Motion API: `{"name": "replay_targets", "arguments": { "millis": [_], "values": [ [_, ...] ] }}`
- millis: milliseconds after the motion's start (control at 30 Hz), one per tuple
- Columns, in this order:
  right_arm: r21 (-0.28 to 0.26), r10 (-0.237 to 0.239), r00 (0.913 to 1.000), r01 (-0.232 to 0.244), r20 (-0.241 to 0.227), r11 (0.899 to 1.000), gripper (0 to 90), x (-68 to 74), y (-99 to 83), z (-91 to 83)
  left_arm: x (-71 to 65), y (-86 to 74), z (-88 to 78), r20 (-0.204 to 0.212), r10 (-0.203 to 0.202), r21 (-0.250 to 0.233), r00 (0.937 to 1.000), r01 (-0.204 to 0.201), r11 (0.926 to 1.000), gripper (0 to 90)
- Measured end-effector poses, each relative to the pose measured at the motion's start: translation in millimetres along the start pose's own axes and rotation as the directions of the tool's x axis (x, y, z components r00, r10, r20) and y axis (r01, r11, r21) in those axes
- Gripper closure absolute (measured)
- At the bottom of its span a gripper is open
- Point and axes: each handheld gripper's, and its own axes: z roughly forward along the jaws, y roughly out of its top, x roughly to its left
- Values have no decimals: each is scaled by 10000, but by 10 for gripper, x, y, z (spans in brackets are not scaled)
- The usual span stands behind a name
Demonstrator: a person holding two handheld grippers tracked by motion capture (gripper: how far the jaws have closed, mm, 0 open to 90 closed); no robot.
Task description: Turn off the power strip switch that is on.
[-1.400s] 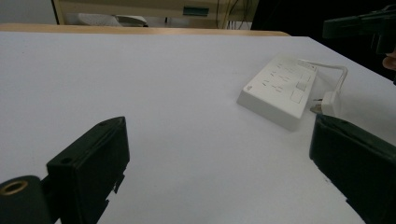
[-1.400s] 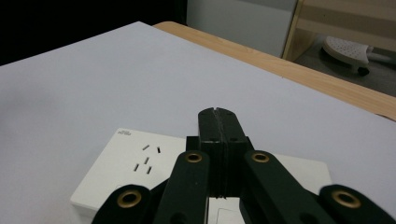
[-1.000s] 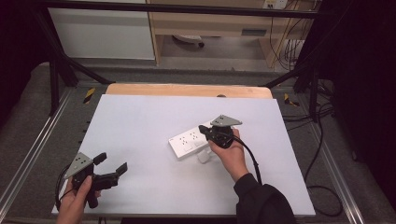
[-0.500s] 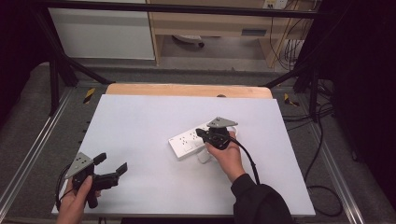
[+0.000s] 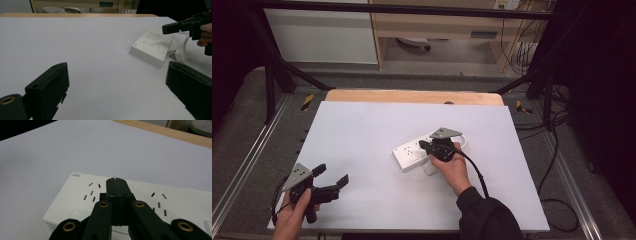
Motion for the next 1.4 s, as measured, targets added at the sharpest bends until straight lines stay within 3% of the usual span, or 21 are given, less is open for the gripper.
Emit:
{"name": "replay_targets", "arguments": {
  "millis": [1000,1400],
  "values": [
    [322,169,9998,-171,89,9993,900,24,-113,107,-13,-3,6,-32,131,67,9999,-131,9999,50],
    [387,290,9995,-294,105,9988,900,28,-201,33,-17,-4,8,-9,161,88,9999,-161,9998,50]
  ]
}}
